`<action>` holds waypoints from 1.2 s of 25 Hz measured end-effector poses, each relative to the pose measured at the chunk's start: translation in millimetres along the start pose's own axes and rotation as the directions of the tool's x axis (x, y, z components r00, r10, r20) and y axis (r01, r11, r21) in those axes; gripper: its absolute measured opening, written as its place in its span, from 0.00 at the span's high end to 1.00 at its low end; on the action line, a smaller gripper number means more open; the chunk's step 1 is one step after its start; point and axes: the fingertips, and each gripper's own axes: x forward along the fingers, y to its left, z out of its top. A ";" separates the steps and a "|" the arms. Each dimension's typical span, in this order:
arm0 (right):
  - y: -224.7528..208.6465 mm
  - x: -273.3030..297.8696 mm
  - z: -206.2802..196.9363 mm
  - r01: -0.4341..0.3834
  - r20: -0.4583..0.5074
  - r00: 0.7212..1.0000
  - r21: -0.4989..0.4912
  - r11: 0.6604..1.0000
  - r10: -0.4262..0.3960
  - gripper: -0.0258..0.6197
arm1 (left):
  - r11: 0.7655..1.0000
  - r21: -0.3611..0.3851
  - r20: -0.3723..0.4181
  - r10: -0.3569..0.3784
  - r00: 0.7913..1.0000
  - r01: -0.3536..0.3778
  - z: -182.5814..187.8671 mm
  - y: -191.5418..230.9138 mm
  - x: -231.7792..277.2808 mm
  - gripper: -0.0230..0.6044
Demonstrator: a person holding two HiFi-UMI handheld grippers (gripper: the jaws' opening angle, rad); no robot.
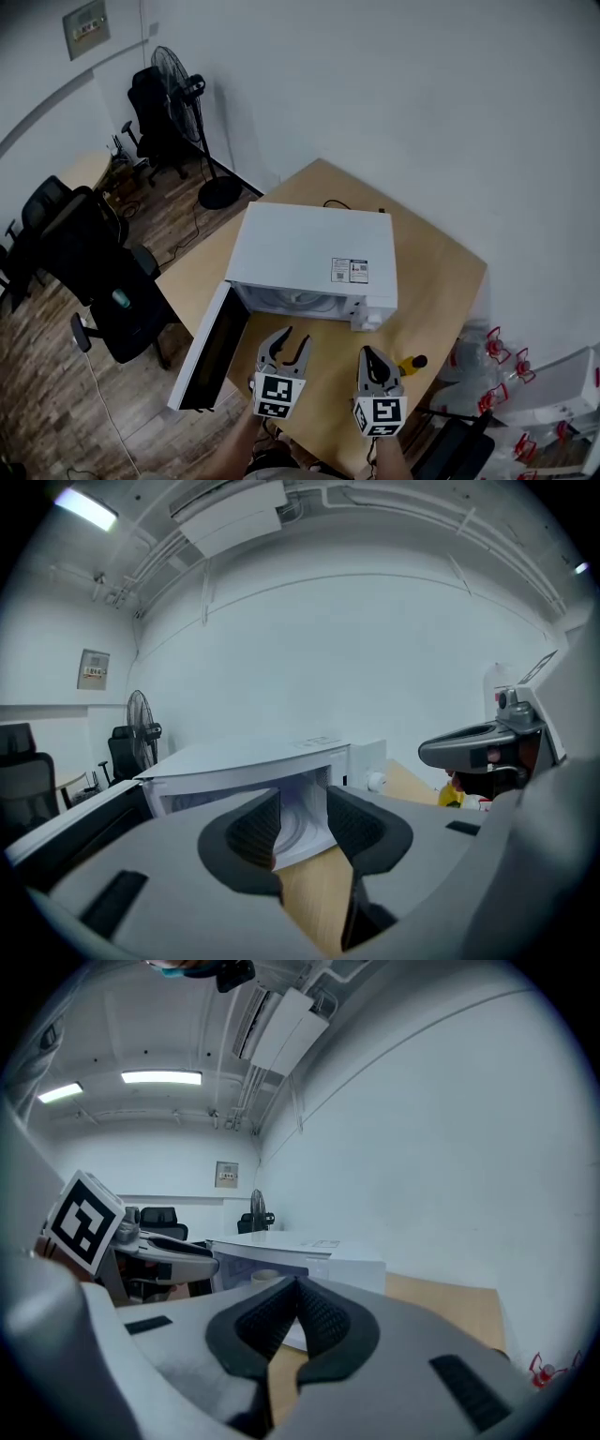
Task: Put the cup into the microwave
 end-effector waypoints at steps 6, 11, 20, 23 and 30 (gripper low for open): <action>0.7 -23.7 10.5 -0.029 0.034 0.999 -0.013 0.999 0.030 0.93 | 0.999 0.011 0.008 0.034 0.999 -0.034 4.8 -19.2 -33.4 0.74; 5.9 -47.5 9.2 -0.056 0.044 0.997 -0.023 0.998 0.057 0.93 | 0.998 0.008 0.011 0.060 0.998 -0.060 5.1 -34.5 -63.0 0.80; 17.8 -91.3 3.6 -0.098 0.058 0.993 -0.023 0.995 0.099 0.93 | 0.994 -0.012 0.031 0.107 0.994 -0.107 0.0 -60.7 -112.6 0.88; 21.7 -103.4 0.6 -0.112 0.058 0.992 -0.017 0.994 0.113 0.93 | 0.994 -0.024 0.031 0.108 0.994 -0.107 -4.6 -71.5 -125.0 0.90; 24.9 -122.5 -10.2 -0.128 0.045 0.991 -0.008 0.992 0.128 0.93 | 0.995 -0.041 0.018 0.095 0.995 -0.094 -19.8 -97.0 -145.2 0.92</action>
